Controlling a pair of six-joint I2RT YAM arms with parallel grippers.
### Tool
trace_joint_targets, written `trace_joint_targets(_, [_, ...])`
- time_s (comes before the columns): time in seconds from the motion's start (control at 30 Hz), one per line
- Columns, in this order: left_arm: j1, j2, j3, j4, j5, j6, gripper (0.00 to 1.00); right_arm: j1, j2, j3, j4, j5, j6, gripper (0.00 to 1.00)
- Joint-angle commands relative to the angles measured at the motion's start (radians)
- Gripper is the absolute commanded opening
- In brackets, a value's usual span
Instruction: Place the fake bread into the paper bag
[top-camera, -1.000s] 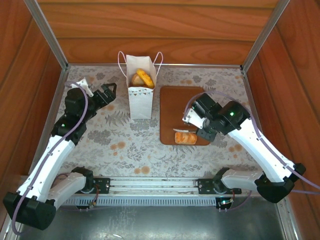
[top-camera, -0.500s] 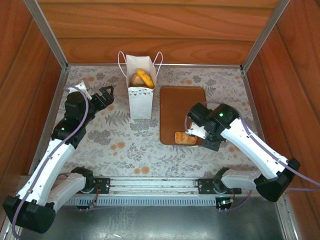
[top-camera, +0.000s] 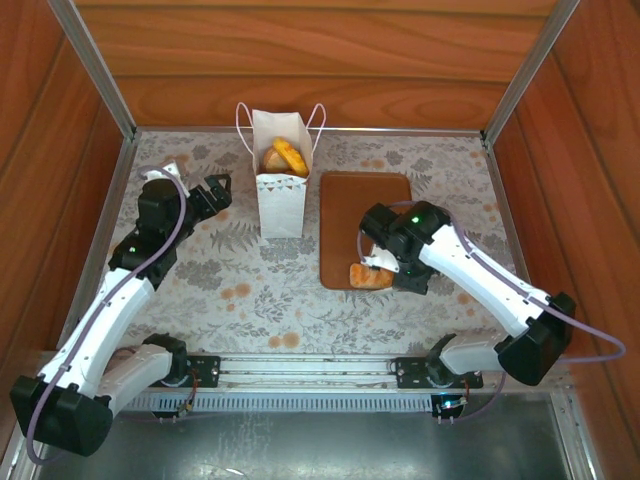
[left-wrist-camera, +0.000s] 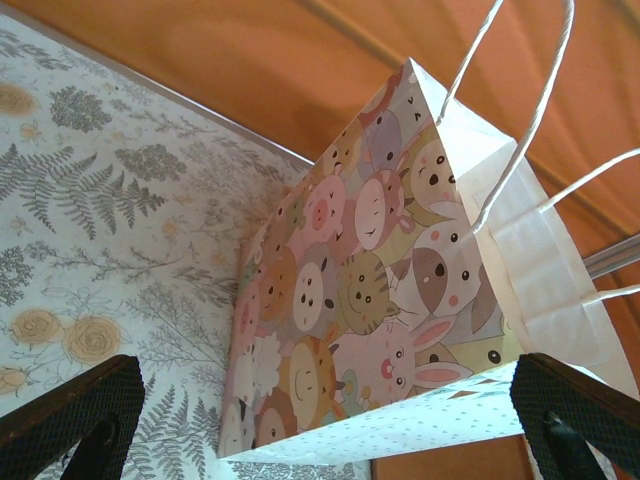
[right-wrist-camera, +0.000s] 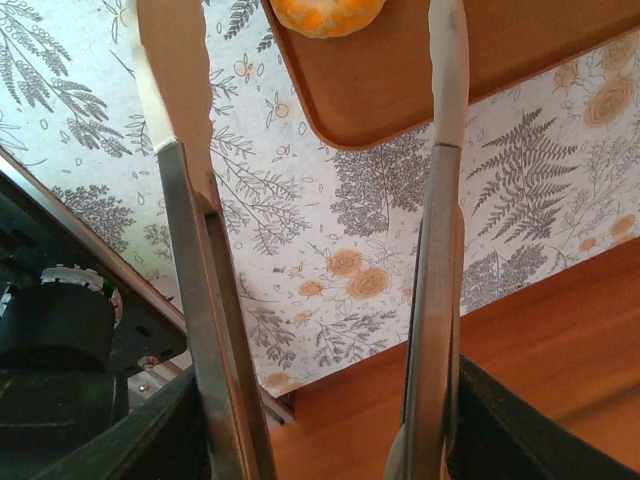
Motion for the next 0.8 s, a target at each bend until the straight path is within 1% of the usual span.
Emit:
trace_joint_targets(0.0, [0.009, 0.016, 0.038, 0.01, 0.008, 0.02, 1.0, 0.01, 0.019, -0.015, 0.025, 0.019, -0.021, 0.59])
trace_joint_targets(0.57, [0.011, 0.055, 0.065, -0.01, 0.013, 0.015, 1.0, 0.004, 0.099, -0.048, 0.14, 0.015, -0.083, 0.58])
trace_joint_targets(0.77, [0.012, 0.047, 0.065, -0.017, 0.012, 0.018, 1.0, 0.002, 0.096, -0.054, 0.153, 0.013, -0.079, 0.54])
